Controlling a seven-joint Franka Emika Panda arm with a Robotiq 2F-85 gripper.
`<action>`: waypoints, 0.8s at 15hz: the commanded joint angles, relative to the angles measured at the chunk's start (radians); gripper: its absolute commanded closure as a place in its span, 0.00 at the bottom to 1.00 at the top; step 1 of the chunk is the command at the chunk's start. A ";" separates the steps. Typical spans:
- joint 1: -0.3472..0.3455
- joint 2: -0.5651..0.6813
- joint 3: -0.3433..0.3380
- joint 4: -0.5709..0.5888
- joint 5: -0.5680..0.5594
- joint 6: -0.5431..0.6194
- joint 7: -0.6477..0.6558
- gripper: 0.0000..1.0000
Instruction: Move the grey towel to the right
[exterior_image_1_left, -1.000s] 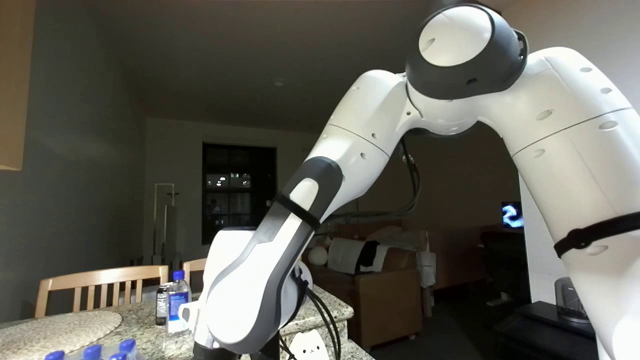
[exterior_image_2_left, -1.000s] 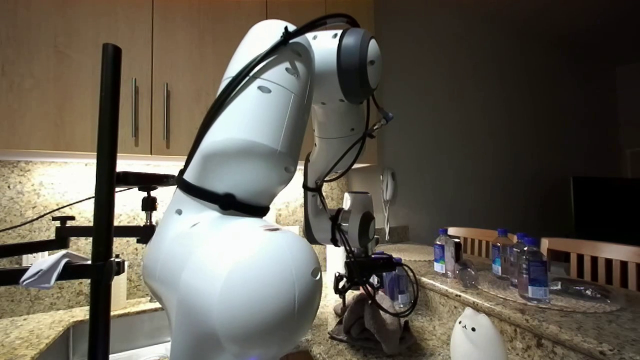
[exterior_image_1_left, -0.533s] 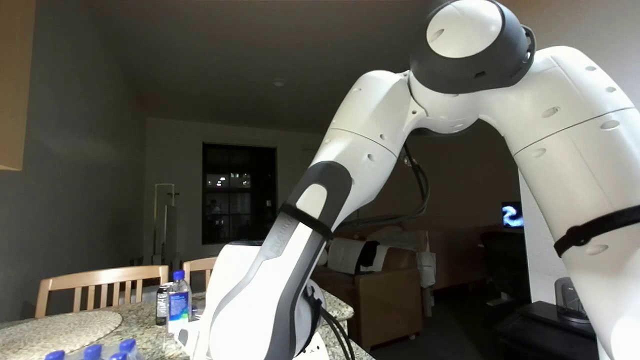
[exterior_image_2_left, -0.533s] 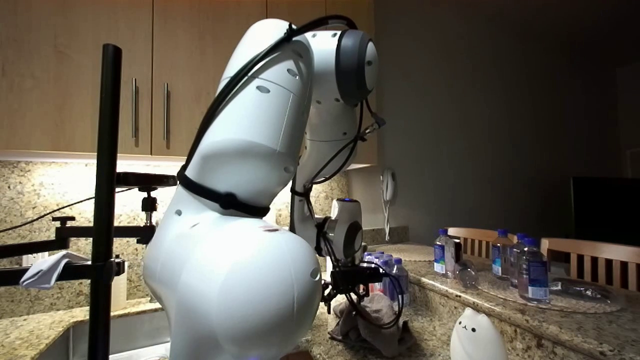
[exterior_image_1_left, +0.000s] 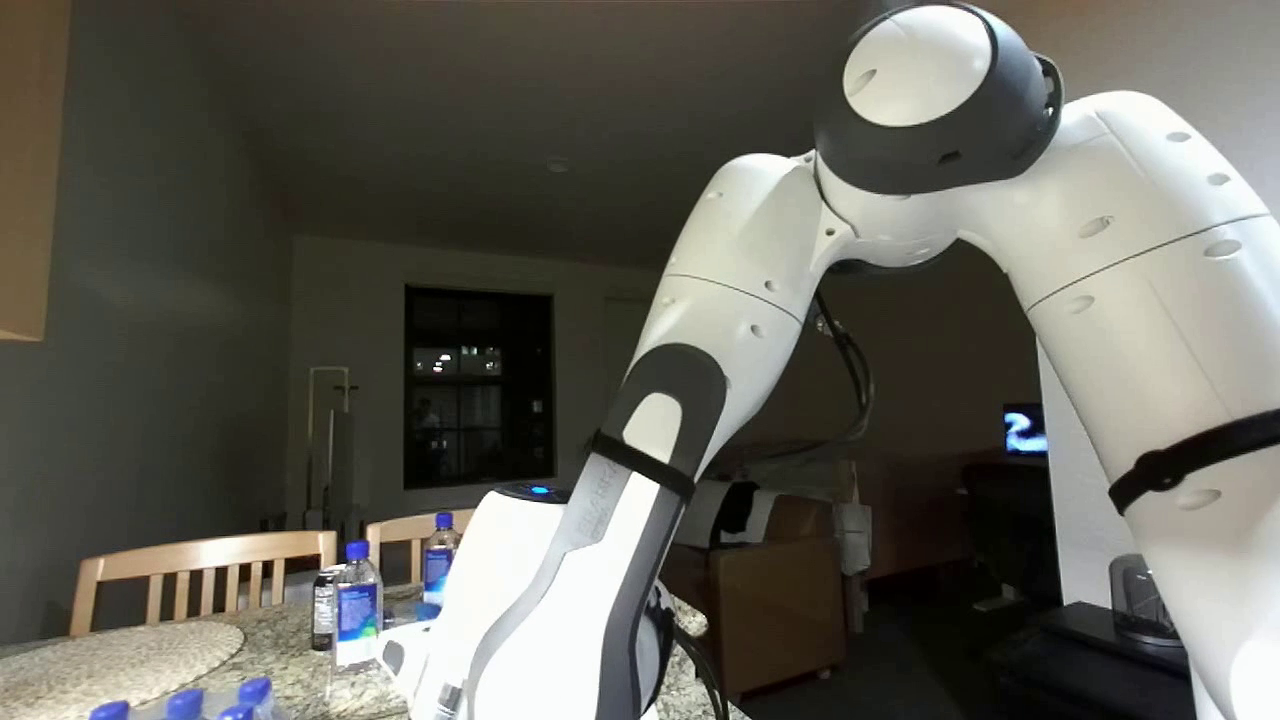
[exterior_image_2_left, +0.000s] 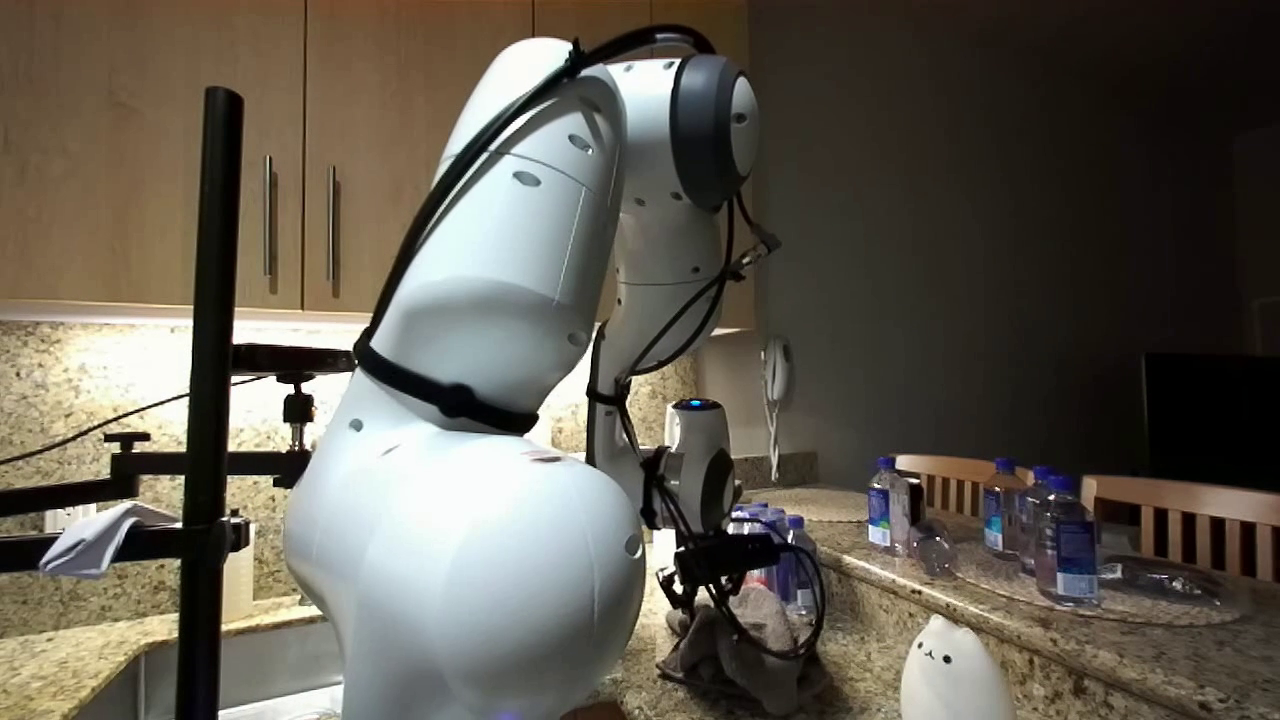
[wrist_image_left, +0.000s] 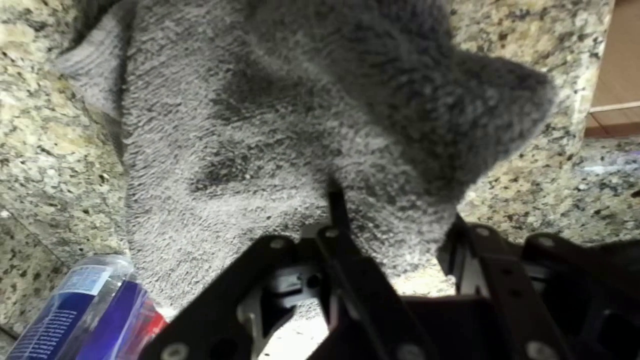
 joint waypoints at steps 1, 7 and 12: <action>0.051 -0.043 -0.073 -0.052 -0.070 0.050 0.074 0.85; 0.217 -0.074 -0.239 -0.020 -0.031 0.000 0.173 0.95; 0.309 -0.170 -0.402 0.016 -0.038 -0.075 0.407 0.90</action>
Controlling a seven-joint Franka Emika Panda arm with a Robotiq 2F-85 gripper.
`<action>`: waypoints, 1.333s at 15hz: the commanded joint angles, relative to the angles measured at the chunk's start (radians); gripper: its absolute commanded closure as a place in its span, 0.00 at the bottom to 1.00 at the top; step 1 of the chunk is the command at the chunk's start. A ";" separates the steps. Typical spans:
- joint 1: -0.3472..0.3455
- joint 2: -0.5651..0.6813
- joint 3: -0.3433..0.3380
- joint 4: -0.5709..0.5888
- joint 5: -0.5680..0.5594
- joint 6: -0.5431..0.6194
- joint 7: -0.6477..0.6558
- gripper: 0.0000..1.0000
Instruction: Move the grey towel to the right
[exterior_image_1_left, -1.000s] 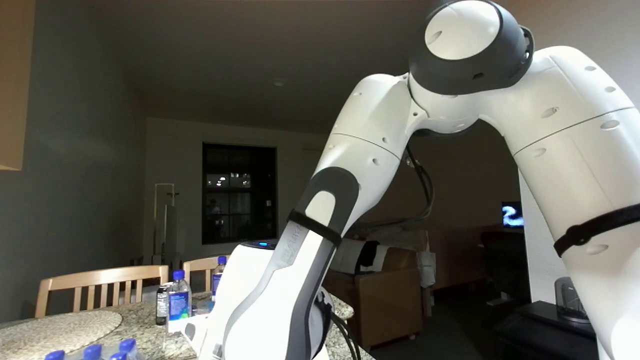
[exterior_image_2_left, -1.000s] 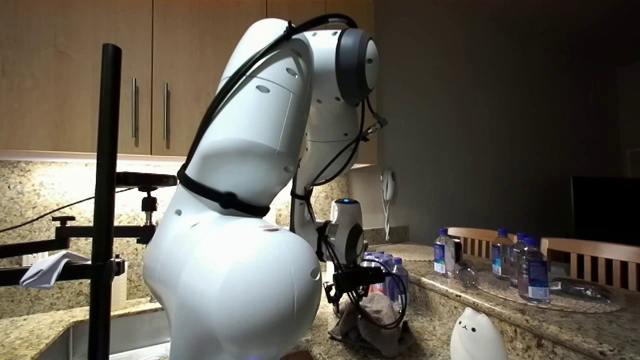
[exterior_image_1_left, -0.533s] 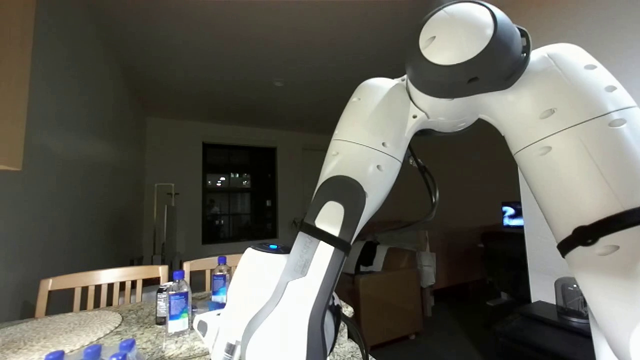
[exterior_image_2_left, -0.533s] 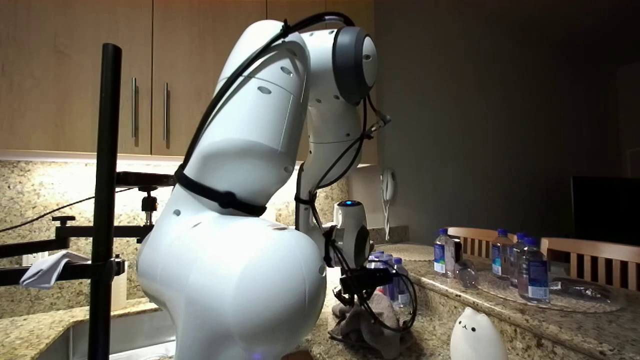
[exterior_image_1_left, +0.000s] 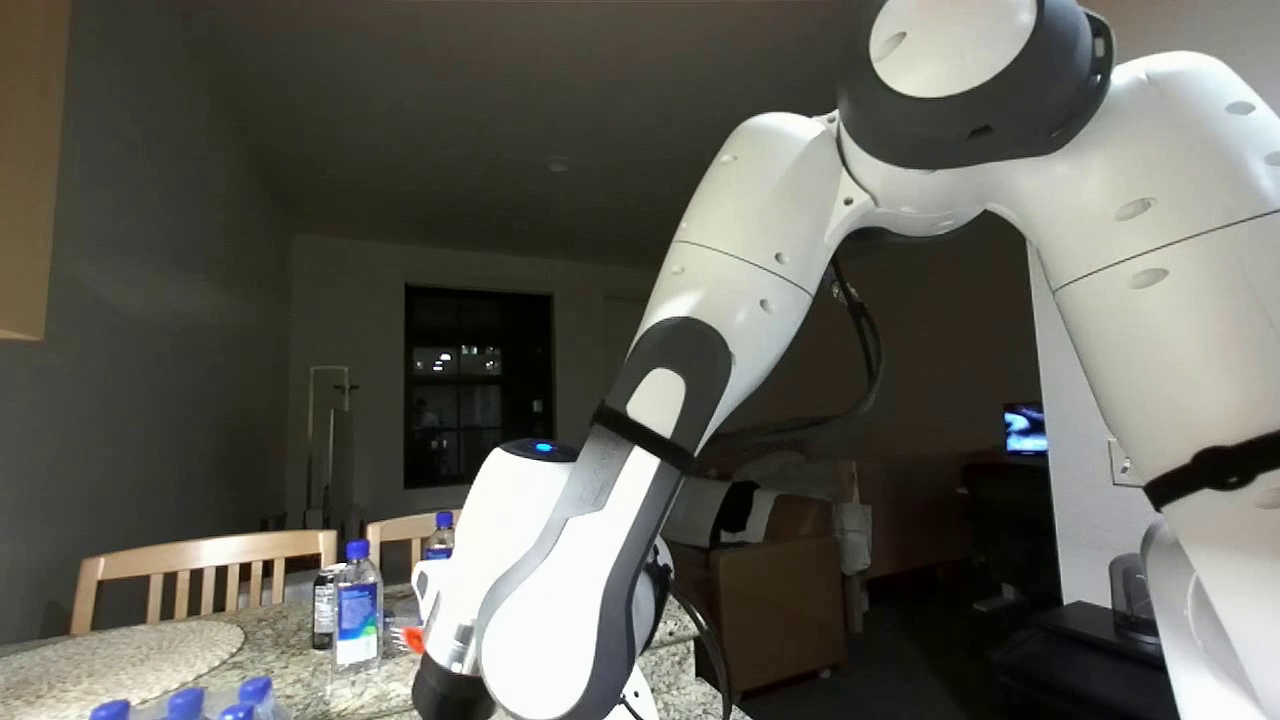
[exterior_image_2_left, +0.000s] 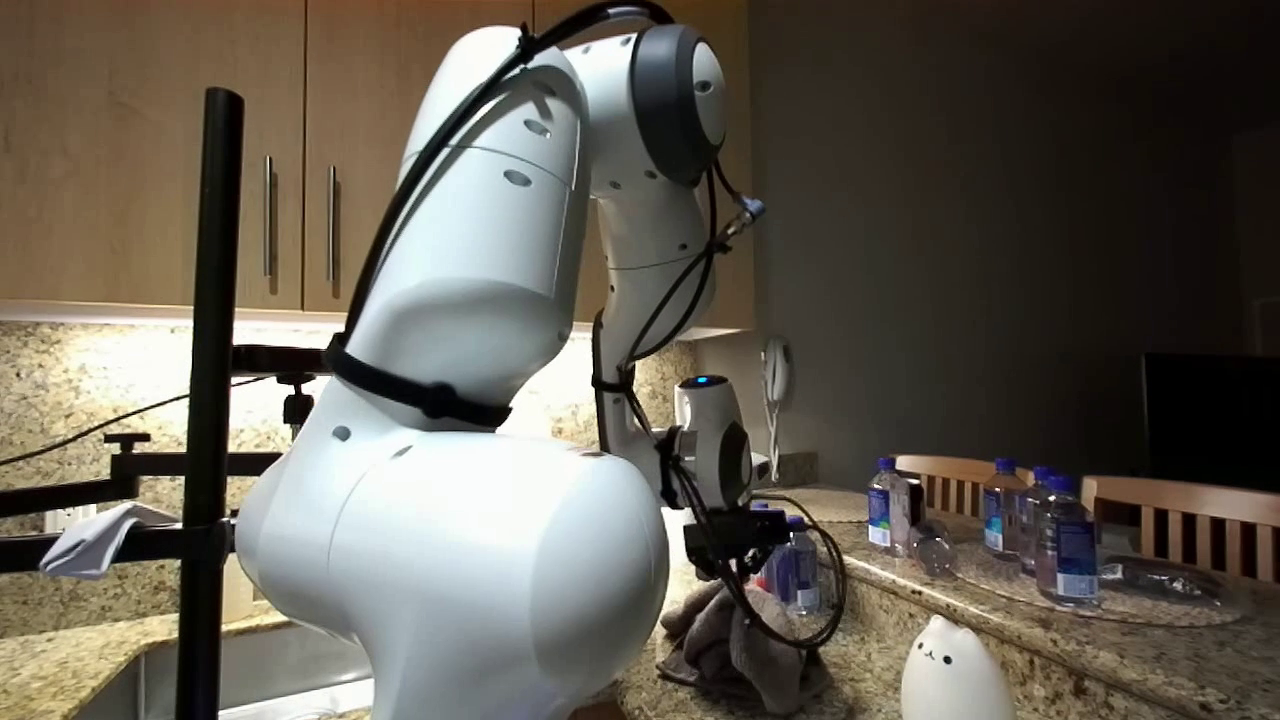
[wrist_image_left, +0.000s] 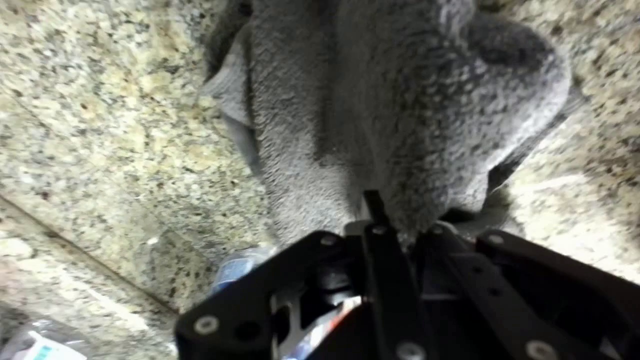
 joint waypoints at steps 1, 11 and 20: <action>0.072 -0.103 -0.130 0.000 -0.028 -0.075 0.177 0.91; 0.055 -0.349 -0.139 0.084 -0.152 -0.212 0.488 0.92; -0.063 -0.486 -0.110 0.227 -0.471 -0.323 0.780 0.93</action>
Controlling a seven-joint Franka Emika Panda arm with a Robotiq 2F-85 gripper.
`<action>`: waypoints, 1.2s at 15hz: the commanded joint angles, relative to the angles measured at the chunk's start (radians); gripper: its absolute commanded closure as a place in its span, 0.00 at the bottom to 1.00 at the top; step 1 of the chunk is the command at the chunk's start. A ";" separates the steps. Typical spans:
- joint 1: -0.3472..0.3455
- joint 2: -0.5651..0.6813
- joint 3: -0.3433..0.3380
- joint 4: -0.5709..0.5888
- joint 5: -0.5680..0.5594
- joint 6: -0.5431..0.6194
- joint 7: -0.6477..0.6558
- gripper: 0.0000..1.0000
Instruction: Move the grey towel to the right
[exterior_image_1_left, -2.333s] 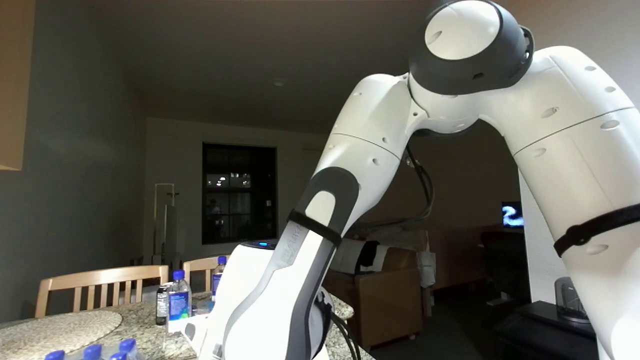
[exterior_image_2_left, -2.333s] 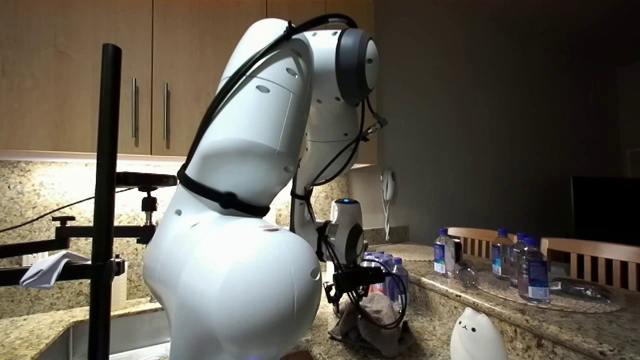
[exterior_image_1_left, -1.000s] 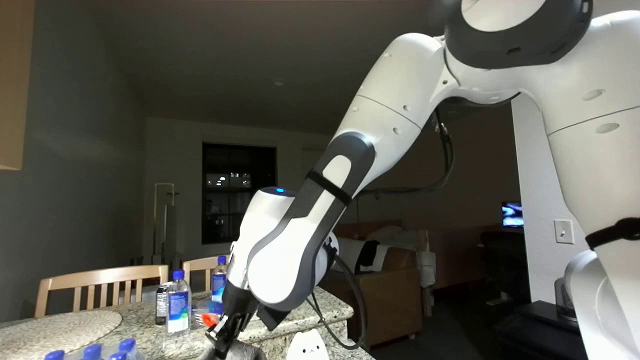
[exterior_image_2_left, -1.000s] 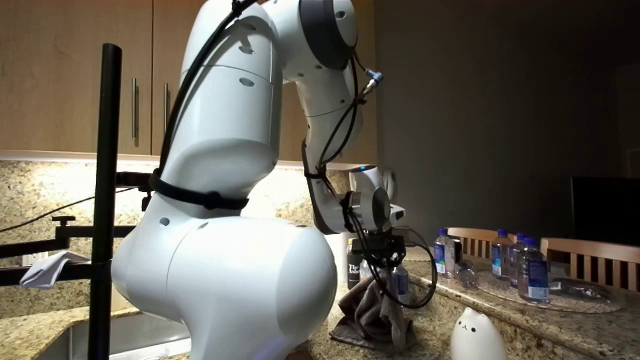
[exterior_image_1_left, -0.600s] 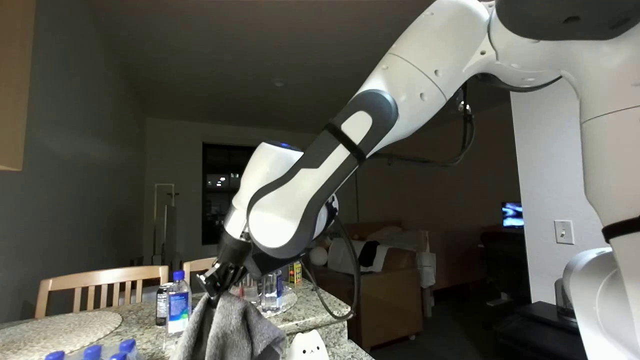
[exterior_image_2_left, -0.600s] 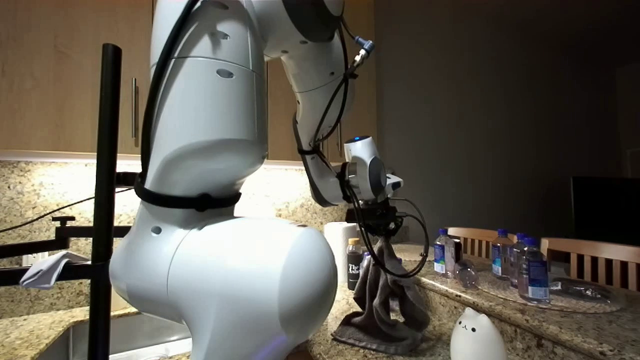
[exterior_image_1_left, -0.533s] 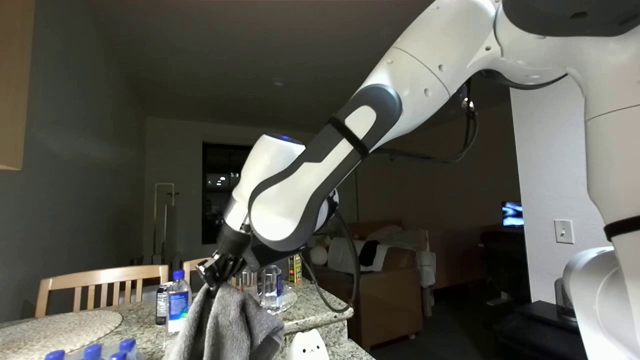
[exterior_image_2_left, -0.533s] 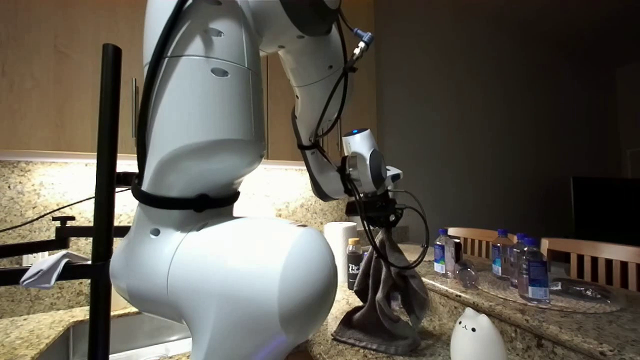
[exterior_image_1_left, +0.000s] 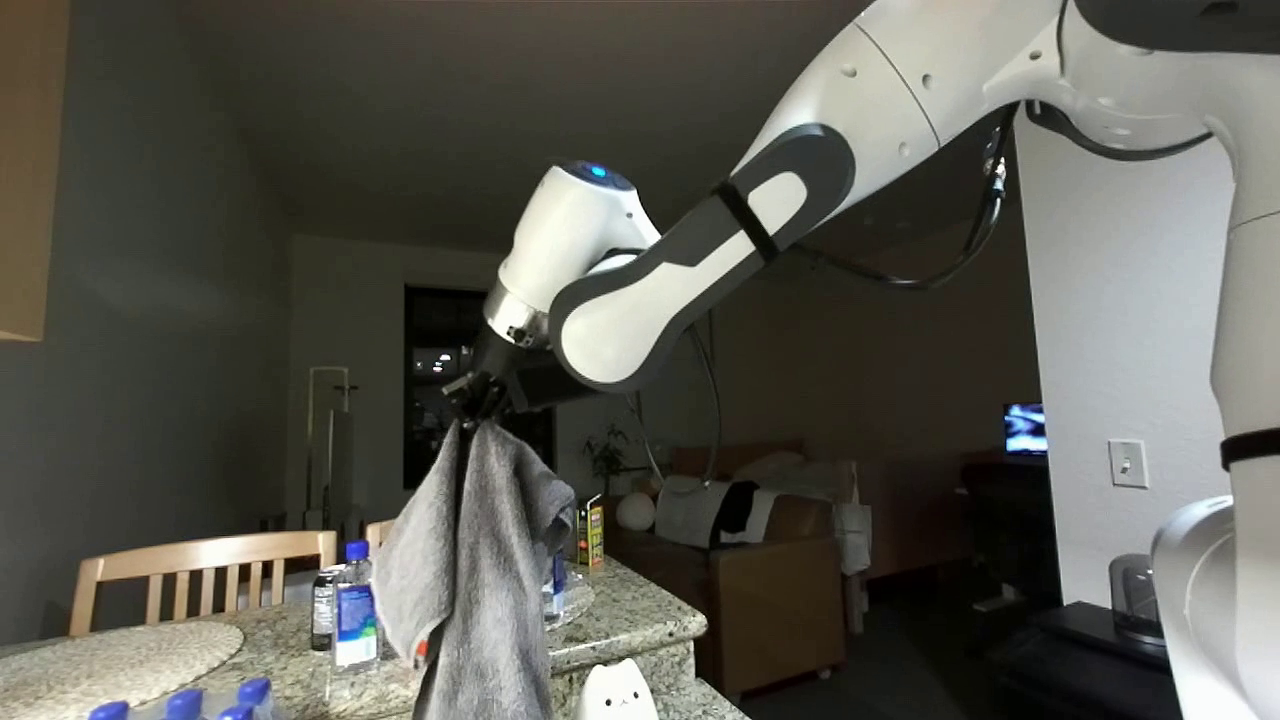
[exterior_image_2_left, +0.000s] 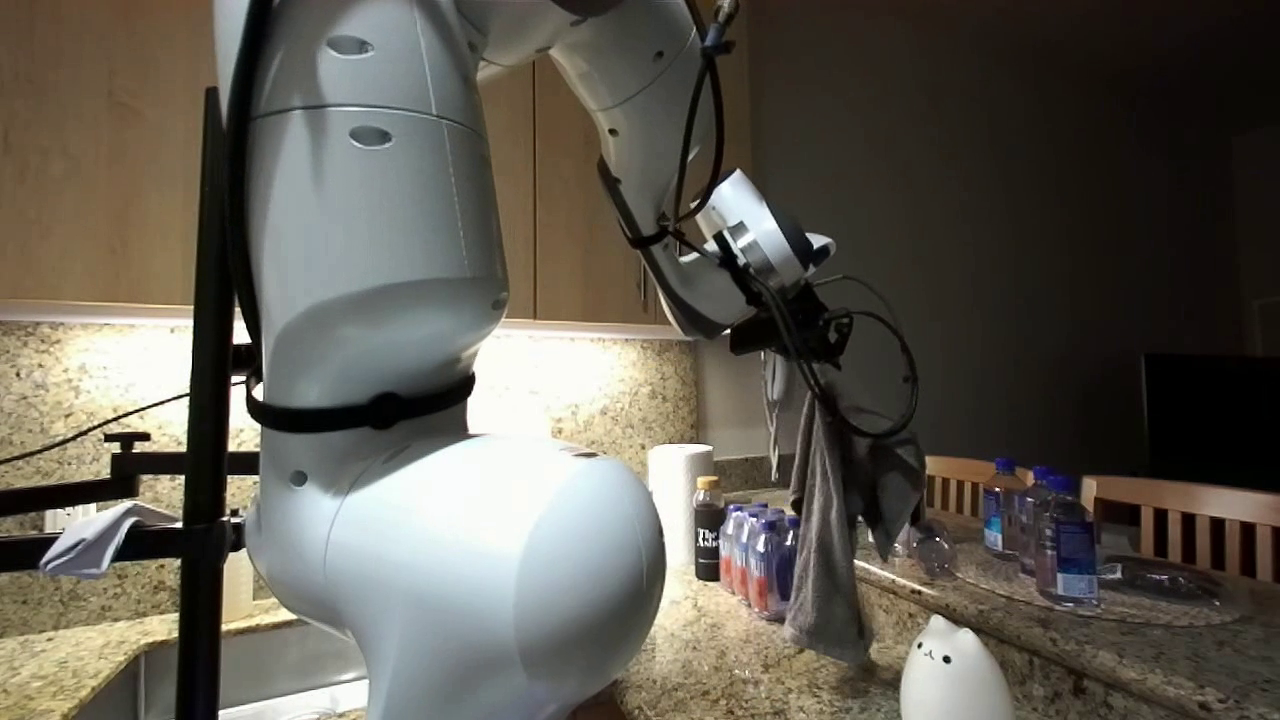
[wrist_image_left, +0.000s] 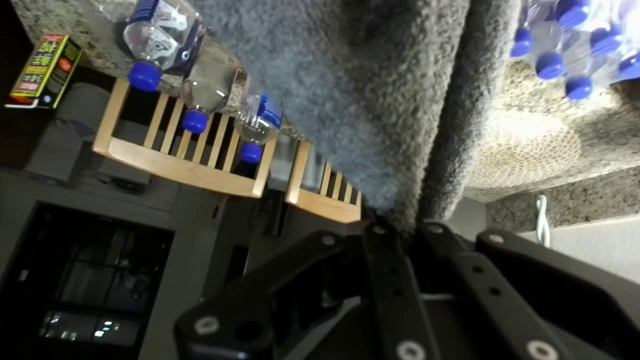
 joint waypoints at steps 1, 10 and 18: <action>-0.002 -0.105 0.027 -0.012 -0.021 -0.073 0.040 0.92; -0.215 -0.279 0.217 -0.041 0.077 -0.185 -0.002 0.93; -0.362 -0.288 0.303 -0.124 0.172 -0.354 -0.002 0.92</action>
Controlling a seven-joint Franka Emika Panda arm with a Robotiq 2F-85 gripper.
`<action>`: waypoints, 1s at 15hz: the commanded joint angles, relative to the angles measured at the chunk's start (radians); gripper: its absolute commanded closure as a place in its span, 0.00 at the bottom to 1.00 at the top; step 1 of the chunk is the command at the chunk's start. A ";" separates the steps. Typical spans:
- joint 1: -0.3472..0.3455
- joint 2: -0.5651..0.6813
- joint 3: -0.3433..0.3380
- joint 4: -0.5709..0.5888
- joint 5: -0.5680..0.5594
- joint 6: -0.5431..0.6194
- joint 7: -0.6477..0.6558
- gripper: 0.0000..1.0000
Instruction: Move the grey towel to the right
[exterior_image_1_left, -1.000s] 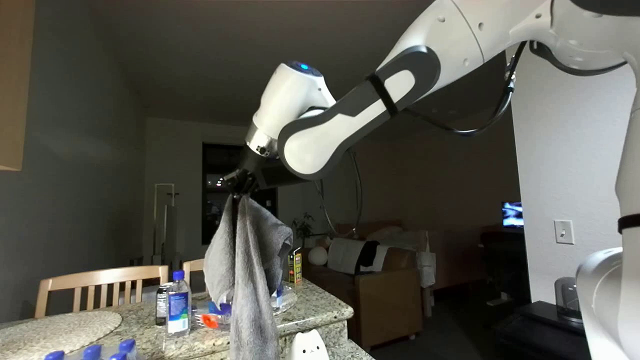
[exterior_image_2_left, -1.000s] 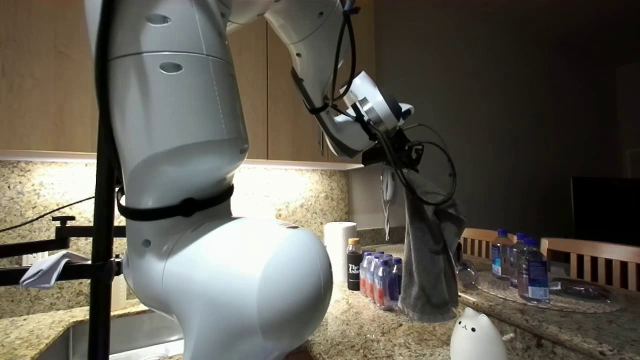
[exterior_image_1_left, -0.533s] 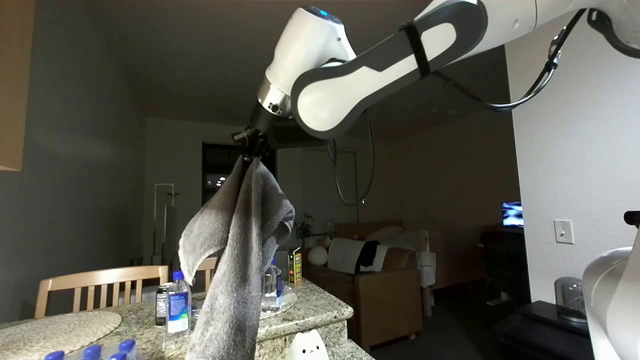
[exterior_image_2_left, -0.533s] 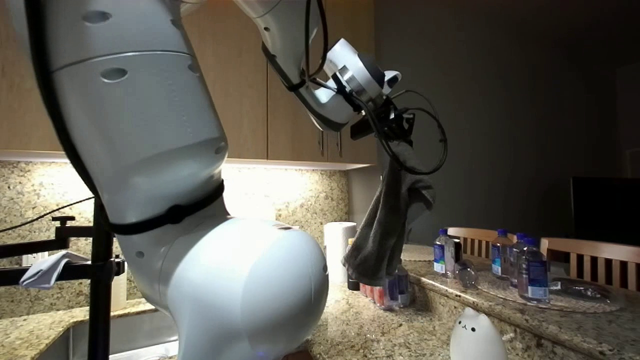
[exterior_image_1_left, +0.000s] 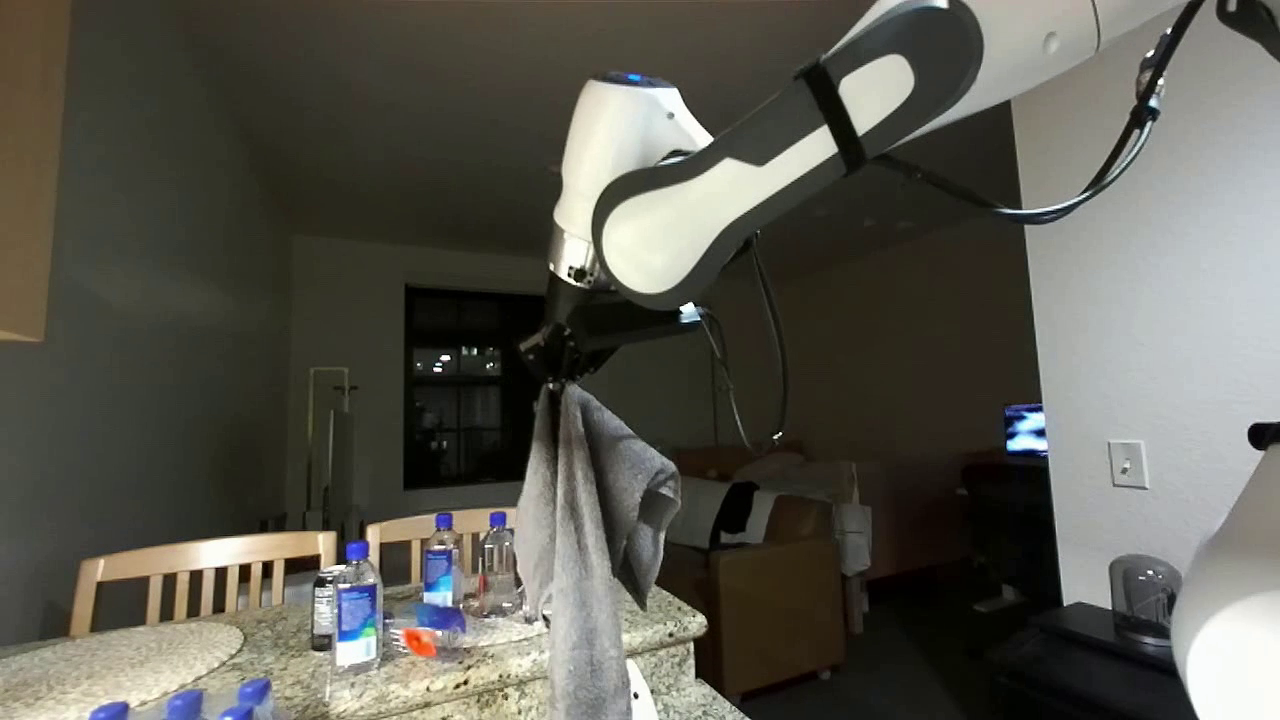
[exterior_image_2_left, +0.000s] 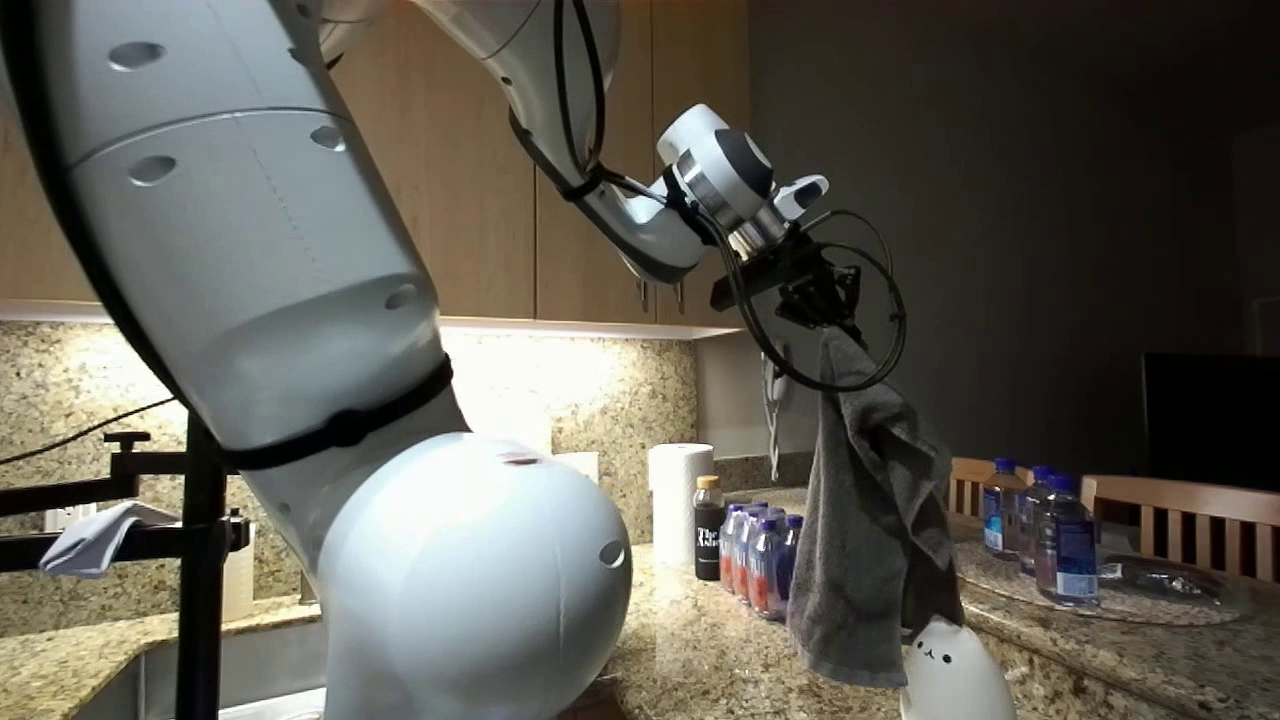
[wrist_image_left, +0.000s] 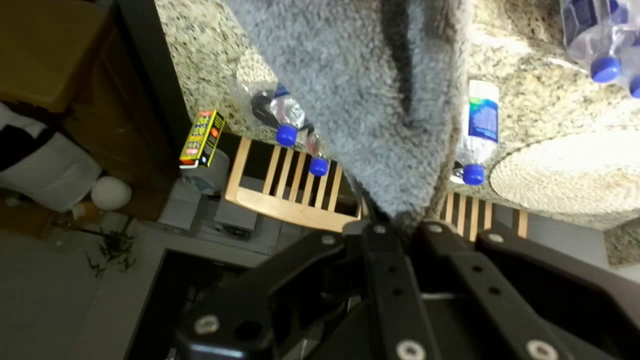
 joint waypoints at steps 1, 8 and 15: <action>-0.067 -0.006 0.027 -0.026 0.019 -0.065 -0.008 0.93; -0.153 0.095 0.018 -0.012 -0.016 -0.102 0.033 0.92; -0.136 0.297 -0.016 0.096 -0.001 -0.016 0.008 0.93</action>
